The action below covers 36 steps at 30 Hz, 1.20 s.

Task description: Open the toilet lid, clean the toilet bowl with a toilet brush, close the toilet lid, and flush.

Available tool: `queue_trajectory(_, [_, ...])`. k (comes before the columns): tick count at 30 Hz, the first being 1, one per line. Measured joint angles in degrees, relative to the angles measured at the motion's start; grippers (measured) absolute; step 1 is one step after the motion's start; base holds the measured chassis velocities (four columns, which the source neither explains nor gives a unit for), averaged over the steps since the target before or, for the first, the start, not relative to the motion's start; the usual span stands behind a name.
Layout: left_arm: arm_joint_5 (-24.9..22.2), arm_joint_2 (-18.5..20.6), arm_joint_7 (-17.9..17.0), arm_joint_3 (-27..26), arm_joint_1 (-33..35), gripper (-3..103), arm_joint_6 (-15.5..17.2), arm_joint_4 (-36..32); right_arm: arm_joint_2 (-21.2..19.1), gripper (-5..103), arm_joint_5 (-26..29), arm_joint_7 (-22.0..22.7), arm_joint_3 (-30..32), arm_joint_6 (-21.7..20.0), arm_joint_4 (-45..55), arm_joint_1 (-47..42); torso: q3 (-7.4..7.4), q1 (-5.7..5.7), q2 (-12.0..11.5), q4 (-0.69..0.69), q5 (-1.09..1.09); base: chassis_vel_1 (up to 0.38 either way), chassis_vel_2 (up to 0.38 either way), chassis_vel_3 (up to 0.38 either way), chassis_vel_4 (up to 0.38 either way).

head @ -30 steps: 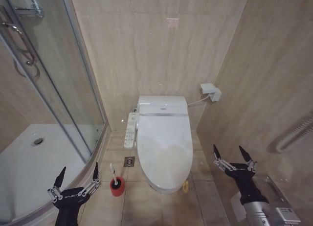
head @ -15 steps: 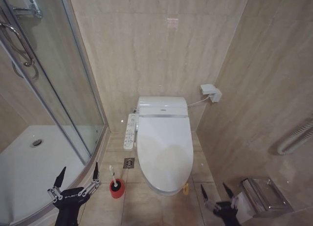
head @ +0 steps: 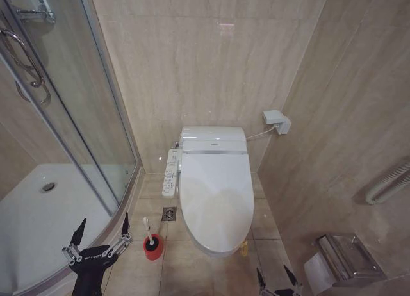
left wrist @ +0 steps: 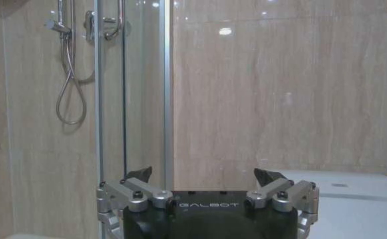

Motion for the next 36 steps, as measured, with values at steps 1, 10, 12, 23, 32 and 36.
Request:
queue_trajectory(1, [0.0, 0.0, 0.0, 0.0, 0.0, 100, 0.0, 0.0, 0.0, 100, -0.1, 0.0, -0.4, -0.5, -1.0, 0.8, 0.0, 0.0, 0.0, 0.01, 0.0, 0.0, 0.0, 0.0, 0.0])
queue_trajectory(10, [0.0, 0.0, 0.0, 0.0, 0.0, 100, 0.0, 0.0, -0.3, 100, -0.8, 0.4, -2.4, -3.5, -3.9, 5.6, 0.0, 0.0, 0.0, -0.01, 0.0, 0.0, 0.0, 0.0, 0.0])
queue_trajectory(12, [0.0, 0.0, 0.0, 0.0, 0.0, 100, 0.0, 0.0, -0.6, 100, -0.7, 0.8, -2.8, -4.3, -4.3, 6.9, 0.0, 0.0, 0.0, 0.0, 0.0, 0.0, 0.0, 0.0, 0.0])
queue_trajectory(23, [0.0, 0.0, 0.0, 0.0, 0.0, 100, 0.0, 0.0, -1.2, 100, 0.2, 2.3, -5.5, -7.0, -5.9, 11.8, 0.0, 0.0, 0.0, 0.0, 0.01, 0.0, 0.0, 0.0, 0.0])
queue_trajectory(32, [0.0, 0.0, 0.0, 0.0, 0.0, 100, 0.0, 0.0, -2.0, 100, 0.6, 2.1, -5.4, -7.2, -7.4, 14.0, 0.0, 0.01, 0.0, 0.0, 0.0, 0.0, 0.0, 0.0, 0.0])
queue_trajectory(36, [0.0, 0.0, 0.0, 0.0, 0.0, 100, 0.0, 0.0, -2.4, 100, 0.7, 1.5, -5.4, -7.2, -8.3, 13.8, 0.0, 0.0, 0.0, -0.01, 0.0, 0.0, 0.0, 0.0, 0.0])
